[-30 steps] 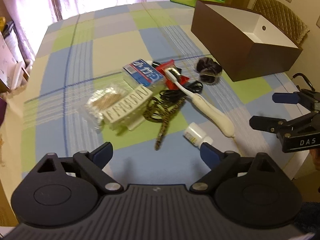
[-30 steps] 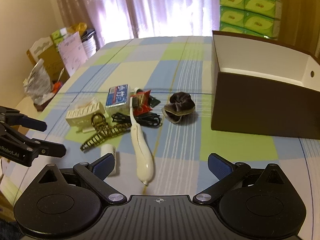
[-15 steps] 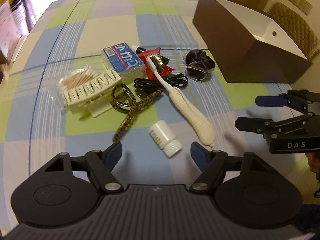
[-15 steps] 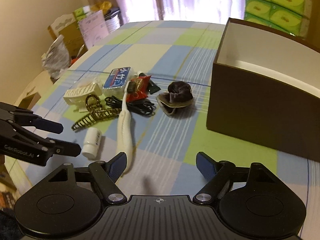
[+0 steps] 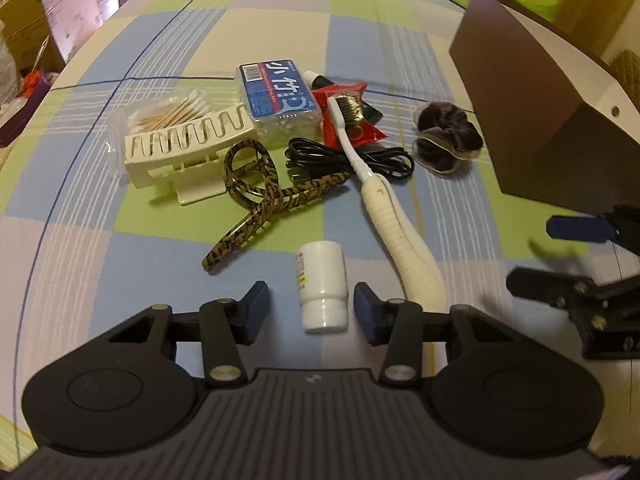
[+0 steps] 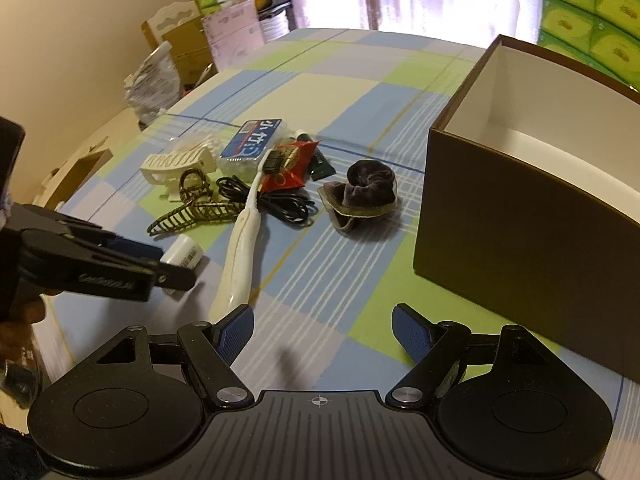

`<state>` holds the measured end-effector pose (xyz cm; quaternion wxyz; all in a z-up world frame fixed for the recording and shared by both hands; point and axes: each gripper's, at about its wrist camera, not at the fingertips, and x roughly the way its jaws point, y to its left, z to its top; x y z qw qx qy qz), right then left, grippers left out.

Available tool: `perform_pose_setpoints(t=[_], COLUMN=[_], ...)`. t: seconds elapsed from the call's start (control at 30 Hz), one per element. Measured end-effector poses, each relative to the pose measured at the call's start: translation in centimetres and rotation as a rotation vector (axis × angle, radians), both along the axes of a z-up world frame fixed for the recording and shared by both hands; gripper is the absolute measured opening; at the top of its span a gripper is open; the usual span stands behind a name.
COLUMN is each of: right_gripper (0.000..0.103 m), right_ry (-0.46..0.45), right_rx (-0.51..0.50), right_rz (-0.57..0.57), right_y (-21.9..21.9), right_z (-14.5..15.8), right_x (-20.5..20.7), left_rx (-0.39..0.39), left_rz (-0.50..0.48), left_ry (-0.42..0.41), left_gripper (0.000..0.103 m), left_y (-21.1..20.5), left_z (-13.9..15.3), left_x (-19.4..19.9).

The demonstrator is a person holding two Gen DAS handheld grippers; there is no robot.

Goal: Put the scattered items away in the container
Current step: 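Grasp the white pill bottle with the left tool while the right tool grasps the white toothbrush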

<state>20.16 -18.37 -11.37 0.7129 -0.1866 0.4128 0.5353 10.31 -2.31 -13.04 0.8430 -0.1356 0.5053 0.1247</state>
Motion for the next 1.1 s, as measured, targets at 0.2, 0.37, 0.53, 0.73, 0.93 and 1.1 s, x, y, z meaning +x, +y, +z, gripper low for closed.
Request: perform_pose_setpoints(t=[0.2, 0.37, 0.53, 0.73, 0.93, 1.1], right_gripper=[0.083, 0.083, 0.083, 0.083, 0.065, 0.056], right_ry=[0.007, 0.022, 0.042, 0.033, -0.041, -0.082], right_rx=[0.002, 0.024, 0.034, 0.024, -0.004, -0.028], right_rz=[0.032, 0.042, 0.046, 0.05, 0.043, 0.014], right_y=[0.3, 1.0, 2.9, 5.6, 7.8, 9.1], right_z=[-0.1, -0.2, -0.5, -1.3, -2.1, -3.1], right_x=[0.0, -0.3, -1.1, -2.4, -4.0, -4.5], left_rx=[0.024, 0.043, 0.054, 0.075, 0.082, 0.089], left_rz=[0.009, 0.017, 0.048, 0.068, 0.057, 0.033], left_ry=[-0.023, -0.012, -0.005, -0.002, -0.005, -0.009], left_gripper=[0.022, 0.022, 0.022, 0.022, 0.022, 0.022], left_y=[-0.1, 0.5, 2.2, 3.9, 5.1, 5.8], left_z=[0.0, 0.2, 0.9, 1.7, 2.4, 2.8], left_x=[0.1, -1.0, -2.8, -4.0, -4.5, -4.4])
